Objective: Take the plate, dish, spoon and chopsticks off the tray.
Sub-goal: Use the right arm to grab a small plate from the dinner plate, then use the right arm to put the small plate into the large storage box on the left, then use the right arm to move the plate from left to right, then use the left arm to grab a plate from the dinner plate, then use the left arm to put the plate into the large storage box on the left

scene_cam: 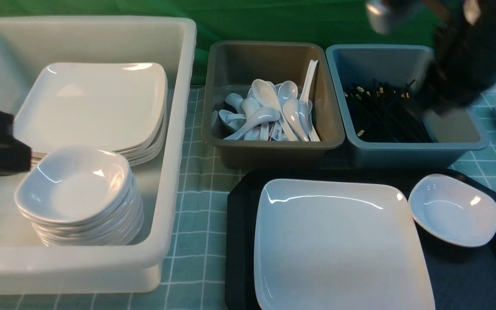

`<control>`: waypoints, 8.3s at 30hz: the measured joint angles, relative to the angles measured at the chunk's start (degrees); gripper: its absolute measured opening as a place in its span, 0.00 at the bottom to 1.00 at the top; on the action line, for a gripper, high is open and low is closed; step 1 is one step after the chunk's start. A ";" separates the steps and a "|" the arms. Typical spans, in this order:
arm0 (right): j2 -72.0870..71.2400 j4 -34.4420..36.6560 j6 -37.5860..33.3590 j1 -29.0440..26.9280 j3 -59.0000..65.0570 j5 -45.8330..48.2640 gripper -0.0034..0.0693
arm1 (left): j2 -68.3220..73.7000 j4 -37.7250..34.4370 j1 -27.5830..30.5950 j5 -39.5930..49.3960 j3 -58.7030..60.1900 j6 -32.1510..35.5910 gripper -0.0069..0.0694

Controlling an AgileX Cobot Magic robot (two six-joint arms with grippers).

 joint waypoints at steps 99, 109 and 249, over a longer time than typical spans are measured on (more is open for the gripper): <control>13.32 -9.75 6.54 23.32 -25.40 1.25 0.08 | -12.11 13.52 -4.47 3.09 4.60 -13.26 0.17; -7.38 14.86 6.72 -17.45 12.90 -1.72 0.17 | 0.29 -0.84 -4.47 1.47 4.60 0.64 0.17; -37.73 20.65 1.46 -22.18 33.08 -13.97 0.54 | 32.24 -11.20 -12.65 -9.96 -26.05 -2.90 0.13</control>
